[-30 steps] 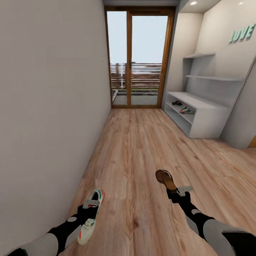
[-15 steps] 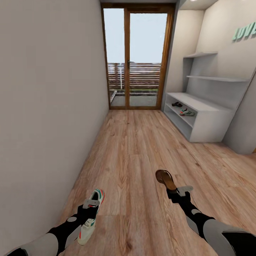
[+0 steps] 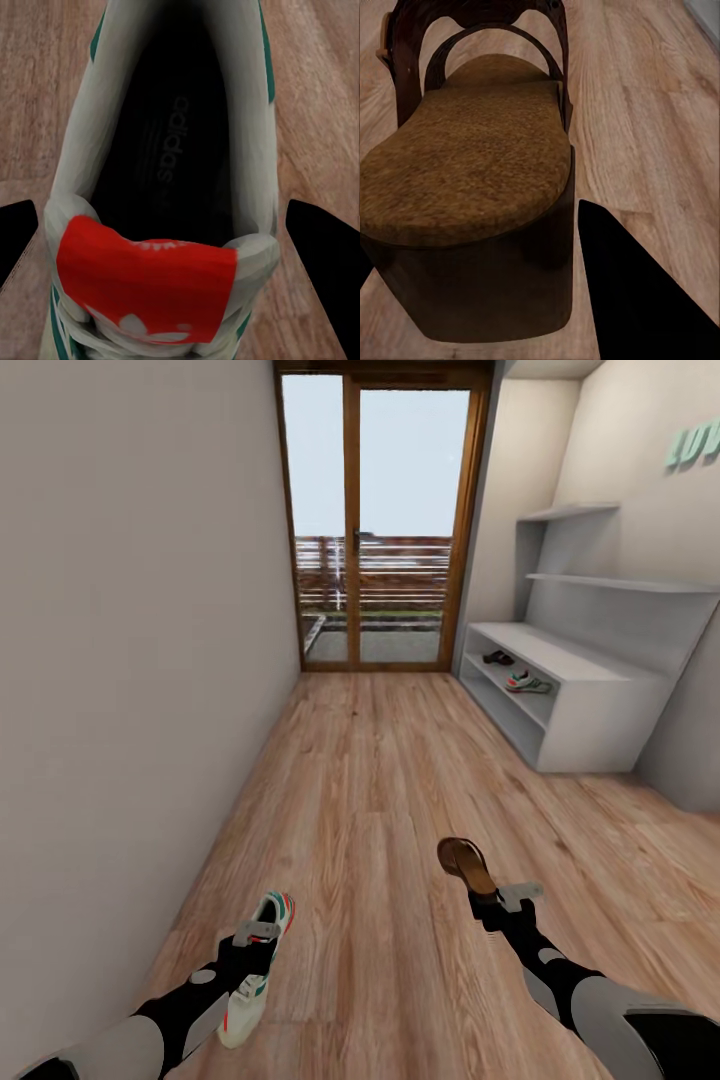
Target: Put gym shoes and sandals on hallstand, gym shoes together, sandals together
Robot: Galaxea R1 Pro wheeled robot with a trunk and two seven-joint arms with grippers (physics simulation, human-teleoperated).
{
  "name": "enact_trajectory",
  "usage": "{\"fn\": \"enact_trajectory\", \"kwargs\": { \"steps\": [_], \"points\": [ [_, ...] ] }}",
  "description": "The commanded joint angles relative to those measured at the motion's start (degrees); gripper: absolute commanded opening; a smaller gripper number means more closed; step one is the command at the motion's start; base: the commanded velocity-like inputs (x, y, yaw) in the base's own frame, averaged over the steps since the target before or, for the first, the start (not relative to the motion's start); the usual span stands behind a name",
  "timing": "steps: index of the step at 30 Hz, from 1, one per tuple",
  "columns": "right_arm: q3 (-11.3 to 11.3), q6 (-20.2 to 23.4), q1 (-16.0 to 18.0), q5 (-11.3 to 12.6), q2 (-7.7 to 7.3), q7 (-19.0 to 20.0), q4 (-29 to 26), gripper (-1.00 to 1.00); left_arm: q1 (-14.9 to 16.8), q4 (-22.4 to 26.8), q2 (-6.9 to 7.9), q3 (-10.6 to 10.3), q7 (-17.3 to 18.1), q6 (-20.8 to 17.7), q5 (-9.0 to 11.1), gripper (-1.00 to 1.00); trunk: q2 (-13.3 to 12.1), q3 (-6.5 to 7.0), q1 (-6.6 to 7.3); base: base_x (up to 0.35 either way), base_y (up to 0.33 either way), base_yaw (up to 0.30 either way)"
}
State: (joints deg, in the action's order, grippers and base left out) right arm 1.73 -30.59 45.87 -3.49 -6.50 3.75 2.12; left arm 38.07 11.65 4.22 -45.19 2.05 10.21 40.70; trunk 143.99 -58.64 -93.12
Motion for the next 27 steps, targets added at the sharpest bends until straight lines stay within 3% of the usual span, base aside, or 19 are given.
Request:
{"fn": "enact_trajectory", "kwargs": {
  "steps": [1, 5, 8, 12, 13, 14, 20, 27],
  "points": [
    [-0.1, 0.0, 0.0, 0.1, 0.00, 0.1, 0.0, -1.00, 0.0, 0.2, -0.03, 0.0, 0.0, -0.1, 0.0, -1.00, 0.0, 0.00, 0.00, 0.344, -0.010, 0.000],
    [-0.1, 0.0, 0.0, 0.1, 0.00, 0.1, 0.1, -1.00, 0.2, 4.2, -0.81, 0.1, 0.0, -1.3, 0.1, -1.00, 0.0, 0.00, 0.00, 0.345, -0.005, 0.000],
    [-0.1, 0.0, 0.0, 0.1, 0.00, 0.1, 0.1, -1.00, 1.1, 7.1, -1.45, 0.9, 0.0, -6.8, 0.2, -1.00, 0.0, 0.00, 0.00, 0.346, -0.002, 0.000],
    [-0.1, 0.0, 0.0, 0.1, 0.00, 0.1, 0.1, -1.00, 2.4, 7.9, -1.72, 4.9, 0.0, -9.4, 0.3, -1.00, 0.0, 0.00, 0.00, 0.346, -0.001, 0.000],
    [-0.1, 0.0, 0.0, 0.1, 0.00, 0.1, 0.1, -1.00, 2.7, 7.7, -1.72, 8.0, 0.0, -10.0, 0.3, -1.00, 0.0, 0.00, 0.00, 0.346, 0.000, 0.000],
    [-0.1, 0.0, 0.0, 0.1, 0.00, 0.1, 0.1, -1.00, 2.8, 7.4, -1.69, 9.4, 0.0, -10.2, 0.3, -1.00, 0.0, 0.00, 0.00, 0.346, 0.000, 0.000],
    [-0.1, 0.0, 0.0, 0.1, 0.00, 0.1, 0.1, -1.00, 3.0, 7.0, -1.34, 11.2, 0.0, -10.5, -0.1, -1.00, 0.0, 0.00, 0.00, 0.346, 0.000, 0.000],
    [-0.1, 0.0, 0.0, 0.1, 0.00, 0.1, 0.1, -1.00, 3.1, 7.1, -0.18, 11.7, 1.3, -10.3, -5.6, -1.00, 0.0, 0.00, 0.00, 0.346, 0.000, 0.000]
  ]
}}
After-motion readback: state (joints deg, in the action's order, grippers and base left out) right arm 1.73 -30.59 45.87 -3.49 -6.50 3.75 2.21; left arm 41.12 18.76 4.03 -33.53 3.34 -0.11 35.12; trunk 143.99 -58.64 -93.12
